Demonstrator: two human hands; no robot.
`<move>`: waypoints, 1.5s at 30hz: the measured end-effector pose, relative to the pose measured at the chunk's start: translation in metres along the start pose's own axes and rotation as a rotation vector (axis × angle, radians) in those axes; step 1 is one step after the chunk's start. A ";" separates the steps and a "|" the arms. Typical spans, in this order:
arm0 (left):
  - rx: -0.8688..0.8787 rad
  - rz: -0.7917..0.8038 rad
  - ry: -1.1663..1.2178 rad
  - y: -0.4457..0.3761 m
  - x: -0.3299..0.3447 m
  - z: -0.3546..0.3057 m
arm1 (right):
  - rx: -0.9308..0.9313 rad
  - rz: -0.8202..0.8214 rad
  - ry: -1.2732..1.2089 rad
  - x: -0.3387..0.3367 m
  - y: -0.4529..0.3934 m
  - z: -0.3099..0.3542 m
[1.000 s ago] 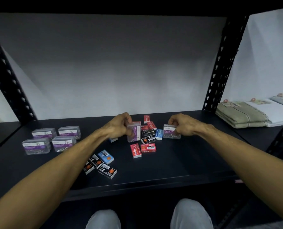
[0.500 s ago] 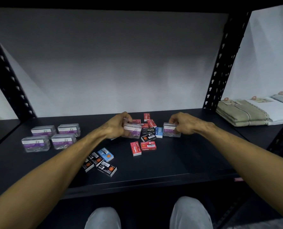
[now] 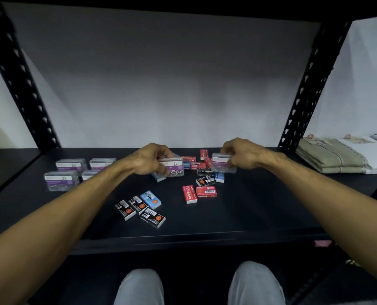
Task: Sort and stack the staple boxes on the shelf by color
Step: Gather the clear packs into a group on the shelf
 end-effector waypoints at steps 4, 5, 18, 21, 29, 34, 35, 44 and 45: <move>-0.006 -0.015 0.013 0.020 -0.018 0.003 | -0.072 0.053 -0.036 0.009 0.003 0.036; -0.007 -0.019 0.010 0.027 -0.023 0.005 | -0.095 0.063 -0.036 0.013 0.004 0.046; -0.121 -0.064 -0.105 0.142 -0.108 0.066 | -0.348 0.177 -0.018 0.070 0.020 0.192; -0.169 -0.065 -0.127 0.166 -0.118 0.087 | -0.396 0.183 -0.008 0.081 0.026 0.219; -0.259 -0.072 -0.111 0.204 -0.125 0.129 | -0.458 0.191 -0.004 0.111 0.035 0.272; -0.265 -0.058 -0.060 0.210 -0.120 0.135 | -0.460 0.213 -0.002 0.125 0.036 0.285; -0.261 -0.055 -0.060 0.210 -0.120 0.136 | -0.458 0.219 -0.002 0.126 0.036 0.287; -0.248 -0.045 -0.077 0.209 -0.119 0.146 | -0.453 0.223 0.022 0.132 0.034 0.289; -0.248 -0.045 -0.071 0.209 -0.119 0.147 | -0.453 0.225 0.022 0.133 0.034 0.289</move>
Point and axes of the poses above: each hand's wrist, its own y-axis away from the middle knuckle, its own x-axis out of the palm, z = x × y, the point moved 3 cm from there along -y, towards the middle knuckle, and after that the axes turned 8 degrees about x, right-handed, at the moved point
